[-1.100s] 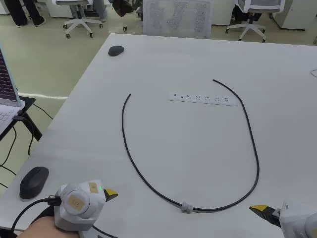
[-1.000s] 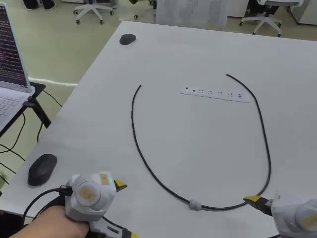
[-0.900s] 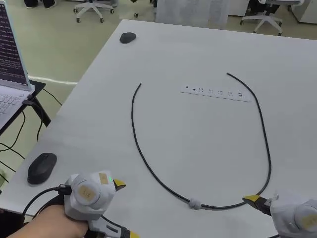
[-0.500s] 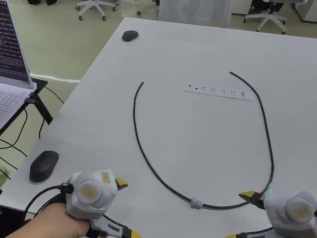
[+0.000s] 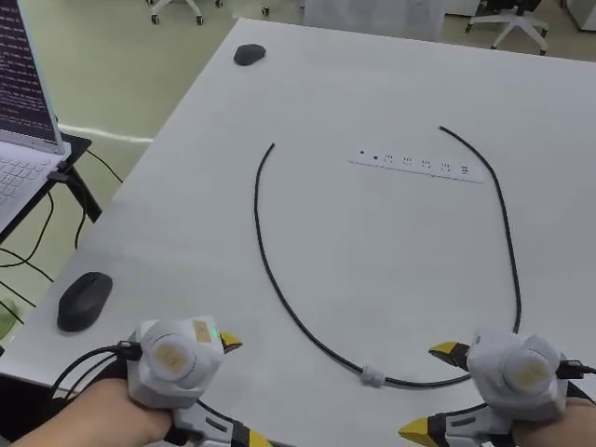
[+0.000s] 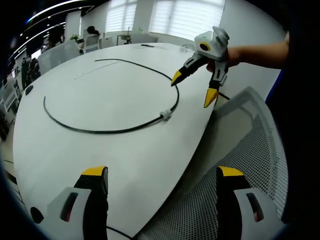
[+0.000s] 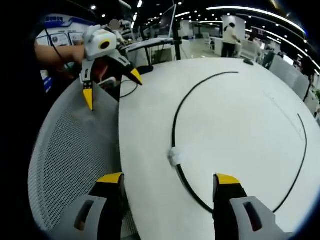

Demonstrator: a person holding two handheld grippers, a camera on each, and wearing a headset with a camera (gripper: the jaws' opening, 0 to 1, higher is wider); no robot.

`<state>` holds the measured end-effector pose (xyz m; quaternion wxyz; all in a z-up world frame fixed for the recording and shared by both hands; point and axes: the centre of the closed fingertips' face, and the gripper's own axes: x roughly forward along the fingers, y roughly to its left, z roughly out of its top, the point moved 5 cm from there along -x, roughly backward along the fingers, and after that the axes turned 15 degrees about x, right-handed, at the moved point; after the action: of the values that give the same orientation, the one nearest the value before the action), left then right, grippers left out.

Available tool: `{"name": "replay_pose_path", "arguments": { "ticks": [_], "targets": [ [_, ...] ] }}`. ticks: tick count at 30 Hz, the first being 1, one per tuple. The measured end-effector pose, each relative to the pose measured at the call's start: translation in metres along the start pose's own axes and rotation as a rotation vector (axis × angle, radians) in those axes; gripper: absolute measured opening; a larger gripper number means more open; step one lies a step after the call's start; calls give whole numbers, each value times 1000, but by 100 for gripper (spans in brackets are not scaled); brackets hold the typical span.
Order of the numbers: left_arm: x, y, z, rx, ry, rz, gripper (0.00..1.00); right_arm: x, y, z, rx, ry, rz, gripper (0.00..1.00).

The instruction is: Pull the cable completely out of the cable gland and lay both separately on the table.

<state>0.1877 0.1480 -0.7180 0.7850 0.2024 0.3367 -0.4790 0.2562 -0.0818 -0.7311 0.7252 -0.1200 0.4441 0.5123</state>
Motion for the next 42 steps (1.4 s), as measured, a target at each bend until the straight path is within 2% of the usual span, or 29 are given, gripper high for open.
{"name": "replay_pose_path", "arguments": {
  "ticks": [8, 11, 21, 26, 29, 35, 40, 42],
  "targets": [
    [-1, 1, -1, -8, -4, 7, 90, 18, -2, 5, -28, 37, 7, 55],
    [-1, 3, -1, 17, 10, 25, 91, 24, -4, 6, -48, 55, 2, 49],
    [-6, 5, 2, -33, -3, 49, 89, 42, -10, 8, -60, 87, 7, 42],
    [-6, 5, 3, -43, -7, 49, 88, 49, -11, 5, -122, 120, 17, 33],
    [-5, 6, 4, -40, -7, 57, 89, 55, -11, 6, -147, 134, 21, 32],
    [-4, 4, 5, -42, -5, 55, 88, 59, -15, 10, -137, 141, 30, 25],
    [-8, 7, 2, -50, -3, 57, 87, 61, -18, 9, -131, 155, 36, 14],
    [-9, 8, 2, -56, -4, 60, 87, 61, -20, 8, -131, 155, 35, 14]
  ]
}}
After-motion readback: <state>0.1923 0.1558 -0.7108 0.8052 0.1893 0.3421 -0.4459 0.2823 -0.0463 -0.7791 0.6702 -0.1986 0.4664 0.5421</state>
